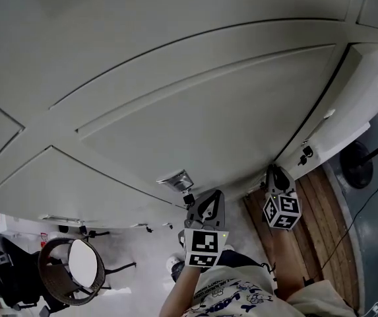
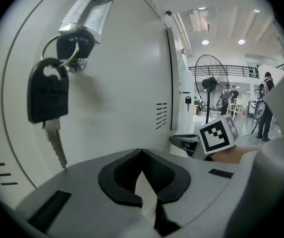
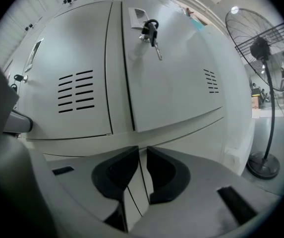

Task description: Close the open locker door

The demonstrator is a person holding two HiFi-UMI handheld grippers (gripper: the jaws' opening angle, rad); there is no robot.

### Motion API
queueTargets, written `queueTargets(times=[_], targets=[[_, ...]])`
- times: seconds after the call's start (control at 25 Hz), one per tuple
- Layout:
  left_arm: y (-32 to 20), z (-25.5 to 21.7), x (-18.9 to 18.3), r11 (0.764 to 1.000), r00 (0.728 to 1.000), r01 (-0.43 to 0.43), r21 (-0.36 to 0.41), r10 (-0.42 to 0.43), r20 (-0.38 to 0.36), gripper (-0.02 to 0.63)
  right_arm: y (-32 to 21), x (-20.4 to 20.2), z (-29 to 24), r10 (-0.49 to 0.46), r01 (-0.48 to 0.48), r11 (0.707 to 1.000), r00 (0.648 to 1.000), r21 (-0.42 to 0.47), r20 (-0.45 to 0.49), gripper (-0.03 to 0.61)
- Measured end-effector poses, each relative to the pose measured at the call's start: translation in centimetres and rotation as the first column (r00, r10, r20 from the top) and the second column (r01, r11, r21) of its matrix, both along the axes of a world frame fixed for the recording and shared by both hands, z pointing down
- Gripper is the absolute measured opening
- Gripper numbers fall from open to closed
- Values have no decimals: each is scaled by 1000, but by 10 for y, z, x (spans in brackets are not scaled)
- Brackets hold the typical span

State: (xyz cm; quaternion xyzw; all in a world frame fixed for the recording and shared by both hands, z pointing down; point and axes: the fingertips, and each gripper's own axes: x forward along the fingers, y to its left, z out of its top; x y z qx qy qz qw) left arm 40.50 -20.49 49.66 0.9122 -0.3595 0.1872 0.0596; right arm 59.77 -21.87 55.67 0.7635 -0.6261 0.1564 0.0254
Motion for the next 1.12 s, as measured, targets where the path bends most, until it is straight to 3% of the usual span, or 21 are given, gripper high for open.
queueTargets(times=[0.6, 0.84, 1.12], targets=[[8, -3, 1, 1000, 1000, -11, -1, 11, -14, 4, 12, -8, -11, 6, -6, 1000, 1000, 30, 12, -8], [21, -11, 20, 992, 992, -126, 11, 126, -18, 5, 55, 1, -39, 88, -86, 995, 995, 50, -40, -8], [41, -32, 41, 965, 964, -258, 38, 260, -61, 5, 115, 0, -82, 211, -201, 976, 969, 82, -132, -8]])
